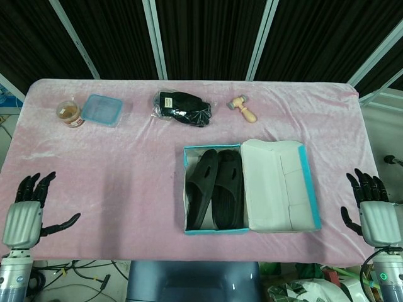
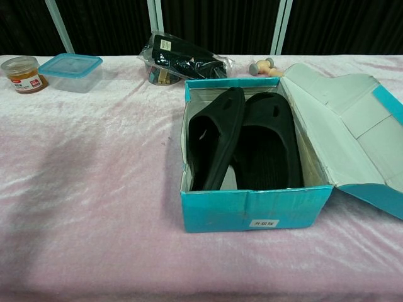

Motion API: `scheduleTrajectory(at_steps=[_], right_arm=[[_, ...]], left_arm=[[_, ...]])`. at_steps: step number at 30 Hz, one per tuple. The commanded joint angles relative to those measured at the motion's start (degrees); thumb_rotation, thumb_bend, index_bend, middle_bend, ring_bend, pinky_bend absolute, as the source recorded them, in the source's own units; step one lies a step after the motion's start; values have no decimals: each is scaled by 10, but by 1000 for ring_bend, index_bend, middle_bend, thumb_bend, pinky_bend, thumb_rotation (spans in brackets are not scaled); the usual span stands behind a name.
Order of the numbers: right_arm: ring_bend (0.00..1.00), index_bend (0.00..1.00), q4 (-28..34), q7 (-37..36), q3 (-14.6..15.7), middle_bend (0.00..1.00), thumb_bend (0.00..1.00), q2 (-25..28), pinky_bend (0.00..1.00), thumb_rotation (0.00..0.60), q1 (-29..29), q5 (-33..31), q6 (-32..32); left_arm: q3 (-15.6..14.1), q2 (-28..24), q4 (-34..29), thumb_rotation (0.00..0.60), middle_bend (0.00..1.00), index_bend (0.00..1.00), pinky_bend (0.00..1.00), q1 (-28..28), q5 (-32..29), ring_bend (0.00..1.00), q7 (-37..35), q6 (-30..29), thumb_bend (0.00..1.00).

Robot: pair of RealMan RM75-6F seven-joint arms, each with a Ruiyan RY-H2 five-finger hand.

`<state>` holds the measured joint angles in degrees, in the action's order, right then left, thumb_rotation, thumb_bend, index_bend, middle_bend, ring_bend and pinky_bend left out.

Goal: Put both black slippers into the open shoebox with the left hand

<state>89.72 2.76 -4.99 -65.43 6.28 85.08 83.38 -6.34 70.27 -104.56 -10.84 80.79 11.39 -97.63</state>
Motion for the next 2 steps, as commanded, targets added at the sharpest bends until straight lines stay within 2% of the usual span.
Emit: scheduleTrajectory(at_steps=[1, 2], right_arm=[[0, 0, 3, 4, 2, 0, 362, -1, 53, 600, -2, 5, 5], [0, 0, 4, 6, 3, 0, 363, -1, 52, 600, -3, 6, 7]], left_arm=[[-21, -18, 16, 251, 149, 59, 0, 40, 5, 26, -34, -23, 59], [-23, -20, 21, 263, 148, 59, 0, 48, 8, 26, -40, -28, 59]])
